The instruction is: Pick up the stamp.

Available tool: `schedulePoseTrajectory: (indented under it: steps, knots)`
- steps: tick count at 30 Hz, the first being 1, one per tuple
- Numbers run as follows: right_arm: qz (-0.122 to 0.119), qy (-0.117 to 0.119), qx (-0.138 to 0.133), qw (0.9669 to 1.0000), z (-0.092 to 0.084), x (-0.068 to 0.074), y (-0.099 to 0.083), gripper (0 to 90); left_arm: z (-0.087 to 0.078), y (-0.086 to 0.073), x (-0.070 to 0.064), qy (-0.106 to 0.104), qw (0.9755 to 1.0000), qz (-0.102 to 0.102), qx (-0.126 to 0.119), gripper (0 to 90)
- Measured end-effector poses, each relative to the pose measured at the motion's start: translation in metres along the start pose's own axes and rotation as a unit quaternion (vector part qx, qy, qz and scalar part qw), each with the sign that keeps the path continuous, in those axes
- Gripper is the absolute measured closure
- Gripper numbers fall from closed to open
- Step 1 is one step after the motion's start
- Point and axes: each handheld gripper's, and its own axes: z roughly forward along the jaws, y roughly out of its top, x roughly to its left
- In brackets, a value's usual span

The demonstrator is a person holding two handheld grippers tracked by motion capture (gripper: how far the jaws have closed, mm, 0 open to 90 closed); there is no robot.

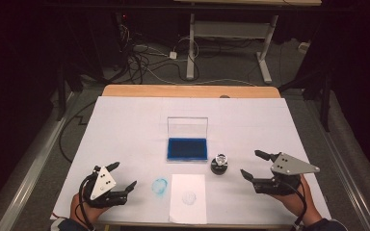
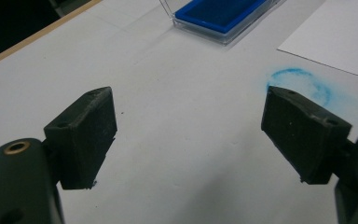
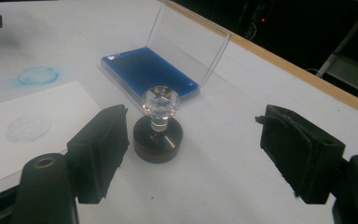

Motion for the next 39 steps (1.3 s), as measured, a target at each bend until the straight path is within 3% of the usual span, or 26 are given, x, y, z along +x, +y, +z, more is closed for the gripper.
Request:
schedulePoseTrajectory:
  steps: [9,23,28,34,39]
  knots:
    - [-0.005,0.021,0.002,0.9998,0.008,0.006,0.009,22.4,0.001,-0.001,0.0,-0.001,1.0,0.0,0.004,17.1]
    - [-0.009,0.043,0.041,0.9982,0.035,0.01,0.015,22.4,0.001,-0.001,0.0,-0.004,1.0,0.0,0.006,17.1]
    - [0.006,0.053,0.06,0.9968,0.054,0.007,0.015,23.1,0.002,-0.001,0.001,-0.004,1.0,0.0,0.007,17.0]
    - [0.035,0.068,0.091,0.9929,0.08,-0.001,0.012,23.2,0.003,-0.003,0.002,-0.006,0.9999,0.0,0.011,16.9]
    - [0.048,0.077,0.102,0.9905,0.094,-0.002,0.011,28.2,0.003,-0.004,0.003,-0.006,0.9999,-0.001,0.012,16.9]
